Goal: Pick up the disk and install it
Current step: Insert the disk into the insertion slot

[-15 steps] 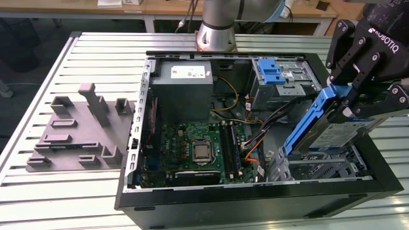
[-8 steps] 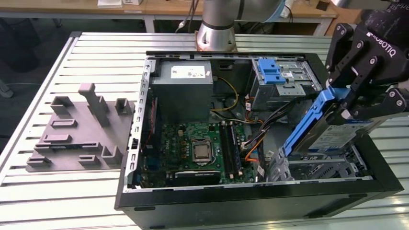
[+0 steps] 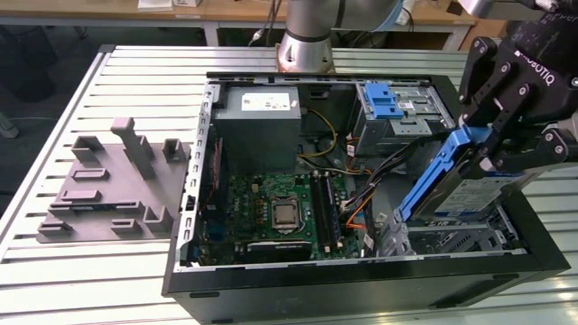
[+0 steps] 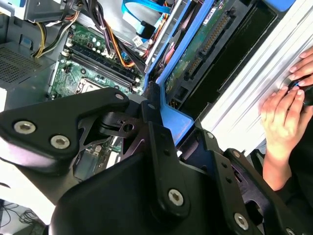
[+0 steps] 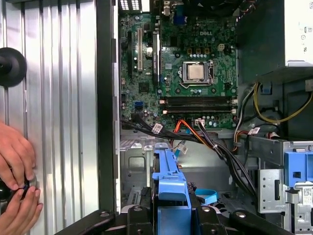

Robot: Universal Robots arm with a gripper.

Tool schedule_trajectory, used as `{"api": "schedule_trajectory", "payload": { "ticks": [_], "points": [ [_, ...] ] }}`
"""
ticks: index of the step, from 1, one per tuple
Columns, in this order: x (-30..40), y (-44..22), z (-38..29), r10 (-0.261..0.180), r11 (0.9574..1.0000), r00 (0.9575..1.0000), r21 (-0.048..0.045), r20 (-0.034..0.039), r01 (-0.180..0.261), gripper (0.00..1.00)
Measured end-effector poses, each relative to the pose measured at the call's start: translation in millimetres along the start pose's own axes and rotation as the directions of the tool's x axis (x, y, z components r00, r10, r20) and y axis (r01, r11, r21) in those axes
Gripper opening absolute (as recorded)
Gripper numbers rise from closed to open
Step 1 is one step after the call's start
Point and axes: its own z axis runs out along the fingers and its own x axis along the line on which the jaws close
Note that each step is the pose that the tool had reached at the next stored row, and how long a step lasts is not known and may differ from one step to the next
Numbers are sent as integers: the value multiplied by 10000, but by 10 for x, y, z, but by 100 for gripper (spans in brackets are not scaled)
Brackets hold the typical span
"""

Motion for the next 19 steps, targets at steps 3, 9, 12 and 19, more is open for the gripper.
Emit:
{"api": "schedule_trajectory", "payload": {
  "ticks": [3, 9, 12, 19],
  "points": [
    [1, 0, 17, 4, 10000, 10000, 0, 0, -4, 36],
    [1, 0, 57, 4, 10000, 10000, 0, 0, -4, 36],
    [2, -1, 80, 4, 10000, 10000, 0, 1, -4, 36],
    [3, -1, 140, 4, 10000, 10000, 0, 1, -4, 36]
  ]
}}
